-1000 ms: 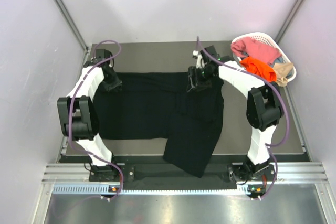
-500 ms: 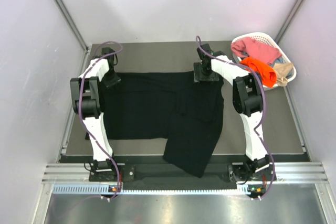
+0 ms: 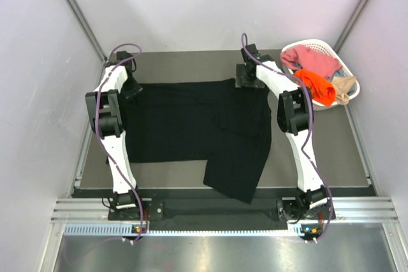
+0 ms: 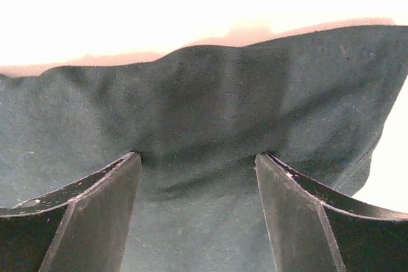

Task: Fold and stack the t-shirts
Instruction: Fold the tshirt

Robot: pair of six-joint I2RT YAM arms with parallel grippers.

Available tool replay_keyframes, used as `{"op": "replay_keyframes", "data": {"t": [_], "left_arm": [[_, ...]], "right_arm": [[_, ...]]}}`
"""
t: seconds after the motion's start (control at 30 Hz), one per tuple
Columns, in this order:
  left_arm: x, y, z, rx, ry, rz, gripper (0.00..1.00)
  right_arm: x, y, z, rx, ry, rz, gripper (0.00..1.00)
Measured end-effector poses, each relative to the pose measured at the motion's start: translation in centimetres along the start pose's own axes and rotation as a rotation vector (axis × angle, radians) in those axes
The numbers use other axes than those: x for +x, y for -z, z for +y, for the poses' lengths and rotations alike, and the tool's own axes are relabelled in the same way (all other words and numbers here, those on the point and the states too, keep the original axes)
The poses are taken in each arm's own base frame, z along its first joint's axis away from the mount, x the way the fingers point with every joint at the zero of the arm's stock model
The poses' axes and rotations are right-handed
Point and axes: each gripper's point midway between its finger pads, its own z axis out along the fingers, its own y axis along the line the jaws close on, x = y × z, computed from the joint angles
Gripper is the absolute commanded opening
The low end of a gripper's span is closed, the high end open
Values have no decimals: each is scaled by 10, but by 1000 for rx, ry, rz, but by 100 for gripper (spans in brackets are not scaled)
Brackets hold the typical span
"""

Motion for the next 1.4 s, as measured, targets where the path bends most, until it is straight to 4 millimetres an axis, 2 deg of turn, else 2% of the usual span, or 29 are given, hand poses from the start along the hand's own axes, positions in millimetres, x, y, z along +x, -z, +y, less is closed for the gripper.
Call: {"op": "replay_keyframes", "data": {"t": [0.2, 0.4, 0.57, 0.63, 0.7, 0.8, 0.87, 0.93, 1.0, 1.03, 1.1, 1.2, 1.27, 1.3, 1.33, 1.4], "left_arm": [[-19, -6, -12, 45, 15, -31, 32], [-57, -13, -37, 123, 24, -116, 36], [-61, -11, -38, 128, 8, -135, 42], [-58, -4, -32, 112, -1, -142, 46], [-52, 13, -21, 92, -7, -146, 48], [-49, 56, -4, 77, 0, -191, 48], [-47, 98, 10, 78, 15, -248, 47], [-41, 132, 24, 79, 33, -294, 44], [-26, 159, 40, 75, 54, -321, 41], [-10, 168, 54, 62, 67, -324, 40], [14, 172, 72, 34, 87, -309, 40], [72, 159, 114, -29, 149, -227, 39], [104, 148, 141, -71, 206, -172, 40], [120, 142, 157, -98, 248, -142, 43], [132, 137, 171, -117, 290, -121, 46], [149, 131, 191, -150, 362, -88, 50]], "right_arm": [[-26, -11, 1, -16, -49, -62, 75], [-40, -13, -2, -60, -94, -87, 79], [-51, -10, -11, -101, -113, -86, 84], [-51, -7, -19, -93, -109, -80, 85], [-49, 2, -25, -80, -99, -65, 87], [-50, 30, -34, -55, -80, -62, 88], [-51, 60, -35, -55, -65, -78, 89], [-50, 101, -33, -65, -50, -107, 89], [-44, 141, -26, -90, -29, -134, 89], [-39, 164, -20, -113, -8, -162, 89], [-20, 197, -3, -164, 38, -180, 89], [30, 231, 32, -271, 135, -165, 89], [67, 240, 53, -341, 195, -130, 89], [90, 242, 63, -381, 229, -98, 89], [114, 241, 70, -412, 260, -53, 89], [148, 235, 76, -457, 287, -1, 89]]}}
